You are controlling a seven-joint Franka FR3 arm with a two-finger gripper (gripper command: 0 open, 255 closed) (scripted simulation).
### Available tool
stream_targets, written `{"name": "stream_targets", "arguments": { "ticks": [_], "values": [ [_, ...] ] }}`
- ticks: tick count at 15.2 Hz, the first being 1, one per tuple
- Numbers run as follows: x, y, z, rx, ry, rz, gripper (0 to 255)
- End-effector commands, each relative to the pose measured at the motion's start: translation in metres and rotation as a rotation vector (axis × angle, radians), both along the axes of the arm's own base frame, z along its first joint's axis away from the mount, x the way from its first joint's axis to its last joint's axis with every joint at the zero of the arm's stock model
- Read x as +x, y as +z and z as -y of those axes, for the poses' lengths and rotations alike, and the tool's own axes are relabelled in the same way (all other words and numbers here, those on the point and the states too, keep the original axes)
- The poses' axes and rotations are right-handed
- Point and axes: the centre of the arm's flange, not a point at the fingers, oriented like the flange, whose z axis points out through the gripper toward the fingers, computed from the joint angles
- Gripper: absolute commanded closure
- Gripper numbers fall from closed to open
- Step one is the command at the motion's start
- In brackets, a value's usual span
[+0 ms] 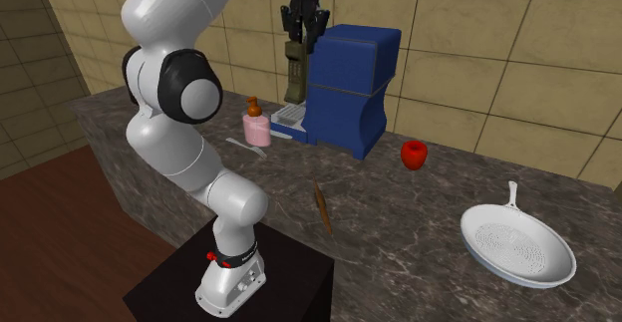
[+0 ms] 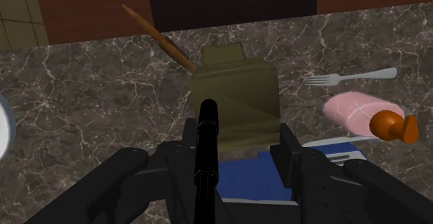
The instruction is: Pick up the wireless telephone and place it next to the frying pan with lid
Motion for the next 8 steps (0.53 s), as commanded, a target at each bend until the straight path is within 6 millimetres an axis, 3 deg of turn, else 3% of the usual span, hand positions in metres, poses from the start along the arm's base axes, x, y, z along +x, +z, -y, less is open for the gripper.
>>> {"name": "stream_targets", "arguments": {
  "ticks": [1, 8],
  "values": [
    [0.003, -0.006, 0.017, 0.0, 0.0, 0.0, 255],
    [0.015, -0.047, 0.099, 0.0, 0.0, 0.0, 255]
  ]
}}
